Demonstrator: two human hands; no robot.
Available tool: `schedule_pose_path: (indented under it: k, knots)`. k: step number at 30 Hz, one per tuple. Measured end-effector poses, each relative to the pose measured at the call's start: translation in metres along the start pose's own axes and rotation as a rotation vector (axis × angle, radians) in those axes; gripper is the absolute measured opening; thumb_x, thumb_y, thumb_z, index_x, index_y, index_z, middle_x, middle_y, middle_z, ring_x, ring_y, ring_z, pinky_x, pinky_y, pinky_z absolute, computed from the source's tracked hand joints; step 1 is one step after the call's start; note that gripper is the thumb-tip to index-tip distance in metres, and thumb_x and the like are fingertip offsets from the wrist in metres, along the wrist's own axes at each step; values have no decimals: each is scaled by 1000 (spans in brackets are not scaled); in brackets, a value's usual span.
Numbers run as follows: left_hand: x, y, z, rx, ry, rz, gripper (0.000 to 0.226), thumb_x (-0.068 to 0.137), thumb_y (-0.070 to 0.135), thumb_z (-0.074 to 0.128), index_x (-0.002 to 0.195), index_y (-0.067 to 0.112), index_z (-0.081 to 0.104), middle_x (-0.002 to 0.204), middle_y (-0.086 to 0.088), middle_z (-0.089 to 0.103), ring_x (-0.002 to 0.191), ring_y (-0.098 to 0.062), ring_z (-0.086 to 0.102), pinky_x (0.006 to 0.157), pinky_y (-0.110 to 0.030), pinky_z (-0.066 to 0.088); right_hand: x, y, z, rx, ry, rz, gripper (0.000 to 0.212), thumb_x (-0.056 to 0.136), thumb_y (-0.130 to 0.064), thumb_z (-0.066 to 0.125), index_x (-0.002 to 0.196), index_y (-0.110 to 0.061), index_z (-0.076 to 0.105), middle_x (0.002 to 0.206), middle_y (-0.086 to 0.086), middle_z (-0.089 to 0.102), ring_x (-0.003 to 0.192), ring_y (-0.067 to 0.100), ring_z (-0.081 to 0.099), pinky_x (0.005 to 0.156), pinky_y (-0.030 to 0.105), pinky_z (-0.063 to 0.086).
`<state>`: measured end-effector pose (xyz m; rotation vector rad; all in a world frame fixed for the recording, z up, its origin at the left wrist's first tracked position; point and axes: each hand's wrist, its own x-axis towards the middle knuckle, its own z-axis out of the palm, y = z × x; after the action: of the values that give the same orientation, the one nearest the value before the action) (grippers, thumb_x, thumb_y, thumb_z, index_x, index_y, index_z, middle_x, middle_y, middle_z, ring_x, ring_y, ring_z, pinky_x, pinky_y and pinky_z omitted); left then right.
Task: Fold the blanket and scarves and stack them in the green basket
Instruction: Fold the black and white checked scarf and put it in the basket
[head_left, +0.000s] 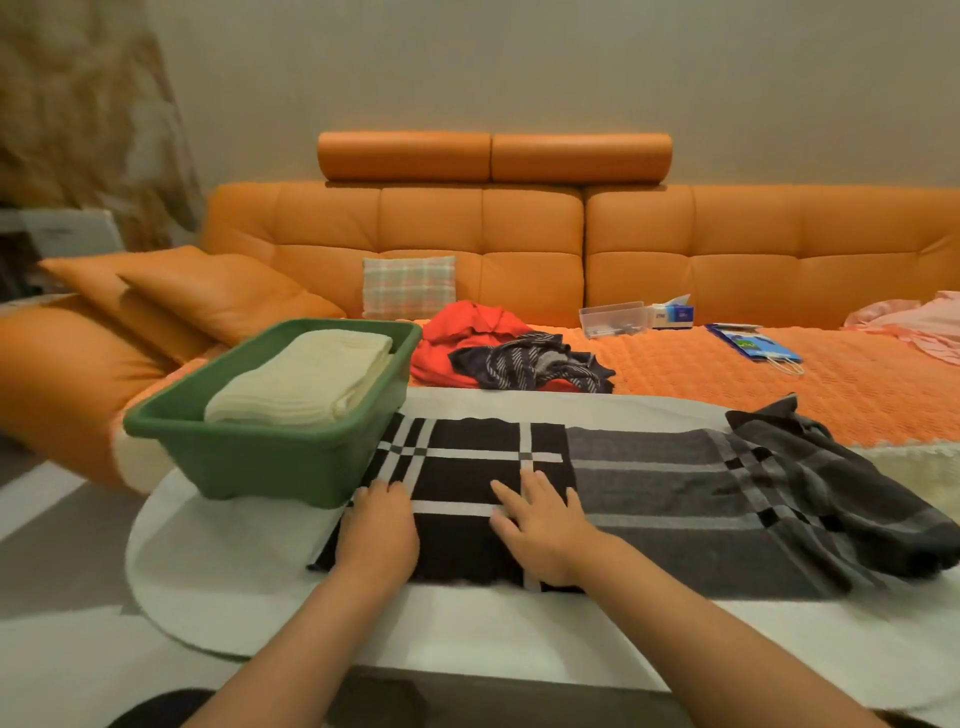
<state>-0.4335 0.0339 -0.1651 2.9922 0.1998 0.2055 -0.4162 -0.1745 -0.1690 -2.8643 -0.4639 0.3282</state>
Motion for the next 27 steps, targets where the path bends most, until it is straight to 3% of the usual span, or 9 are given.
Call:
schedule_pose_path:
  k: [7, 10, 15, 19, 20, 22, 24, 26, 27]
  knots:
    - [-17, -26, -3, 164, 55, -188, 47, 97, 43, 43, 131, 11, 48, 133, -10, 48, 121, -24, 46, 92, -33, 43, -6, -12, 13, -135, 48, 46, 62, 102, -59, 17, 158, -39, -3, 166, 6, -13, 152, 25, -18, 119, 58, -11]
    - [-15, -33, -7, 99, 28, -239, 37, 99, 37, 43, 123, 10, 52, 125, -10, 55, 114, -23, 52, 86, -31, 46, -3, -16, 14, -155, 38, 53, 62, 100, -62, 19, 156, -46, -4, 166, 6, -13, 152, 27, -17, 117, 64, -10]
    - [-8, -38, -20, -201, -22, -232, 6, 95, 18, 50, 90, 17, 53, 108, -6, 65, 93, -24, 59, 76, -32, 47, -1, -20, 16, -157, 48, 23, 63, 95, -71, 21, 151, -57, -3, 166, 5, -12, 151, 31, -17, 114, 69, -10]
    - [-3, -11, -30, -520, -2, -101, 26, 94, 23, 52, 117, 12, 59, 120, -8, 56, 106, -27, 56, 84, -35, 46, -3, -20, 12, -120, 28, 19, 68, 92, -75, 25, 152, -55, 0, 166, 4, -11, 151, 30, -17, 114, 68, -11]
    - [-1, -1, -33, -564, 8, -40, 27, 93, 24, 54, 117, 14, 59, 121, -7, 55, 108, -26, 55, 85, -34, 45, -4, -20, 9, -73, 22, 20, 69, 92, -74, 29, 153, -53, 3, 167, 3, -9, 152, 29, -15, 115, 66, -12]
    - [2, 19, -39, -670, 26, 77, 5, 89, 24, 57, 89, 19, 58, 104, -6, 57, 98, -26, 57, 73, -32, 41, -5, -17, 0, 142, 47, 27, 69, 94, -64, 43, 155, -48, 14, 167, 1, 3, 154, 26, -4, 118, 61, -8]
    - [6, 40, -47, -784, 30, 162, 20, 87, 21, 60, 71, 17, 48, 81, 0, 53, 80, -23, 54, 63, -32, 35, -7, -11, -17, 485, 153, 52, 62, 96, -47, 54, 153, -40, 29, 162, -2, 25, 149, 22, 24, 121, 50, 15]
    - [9, 62, -56, -880, -3, 206, 23, 84, 22, 64, 68, 17, 48, 70, 4, 49, 68, -18, 48, 64, -33, 35, -12, -2, -39, 835, 260, 109, 50, 99, -34, 55, 147, -34, 43, 150, -1, 46, 127, 16, 48, 105, 37, 39]
    - [11, 74, -59, -916, -23, 223, 24, 81, 27, 65, 66, 18, 48, 68, 4, 49, 66, -17, 47, 65, -33, 36, -17, 5, -50, 980, 288, 152, 43, 100, -30, 53, 143, -33, 49, 142, 0, 54, 116, 16, 55, 99, 37, 46]
